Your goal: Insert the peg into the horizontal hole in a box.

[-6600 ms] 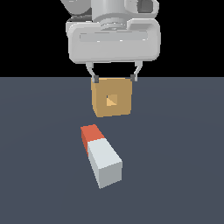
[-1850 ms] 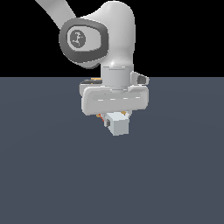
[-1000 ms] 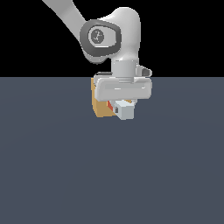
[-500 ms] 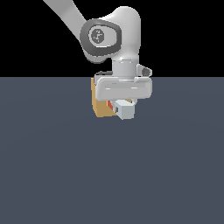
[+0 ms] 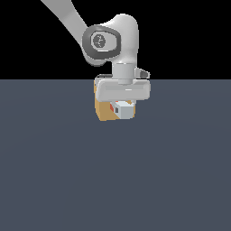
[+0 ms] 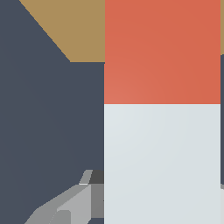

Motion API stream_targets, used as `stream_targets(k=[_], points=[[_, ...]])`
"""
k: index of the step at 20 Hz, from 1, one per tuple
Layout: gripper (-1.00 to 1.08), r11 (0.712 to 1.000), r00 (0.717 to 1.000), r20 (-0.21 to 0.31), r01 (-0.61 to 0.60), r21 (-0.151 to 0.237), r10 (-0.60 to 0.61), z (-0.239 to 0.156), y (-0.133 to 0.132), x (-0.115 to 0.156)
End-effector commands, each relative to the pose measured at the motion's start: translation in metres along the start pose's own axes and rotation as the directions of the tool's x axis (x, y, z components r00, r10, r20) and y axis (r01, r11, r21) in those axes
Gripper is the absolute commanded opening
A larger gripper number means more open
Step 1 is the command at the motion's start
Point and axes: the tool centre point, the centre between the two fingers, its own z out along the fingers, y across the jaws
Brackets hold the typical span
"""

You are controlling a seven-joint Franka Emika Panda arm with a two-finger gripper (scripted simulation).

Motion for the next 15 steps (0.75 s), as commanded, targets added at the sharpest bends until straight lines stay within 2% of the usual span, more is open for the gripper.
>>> stream_targets(k=[1, 8, 15], points=[[-1.0, 1.0, 1.0, 0.0, 0.002, -0.005, -0.002, -0.003, 0.001, 0.022], [-1.0, 1.0, 1.0, 0.0, 0.002, -0.007, -0.002, -0.004, 0.002, 0.062], [-1.0, 1.0, 1.0, 0.0, 0.002, -0.007, -0.002, -0.004, 0.003, 0.062]])
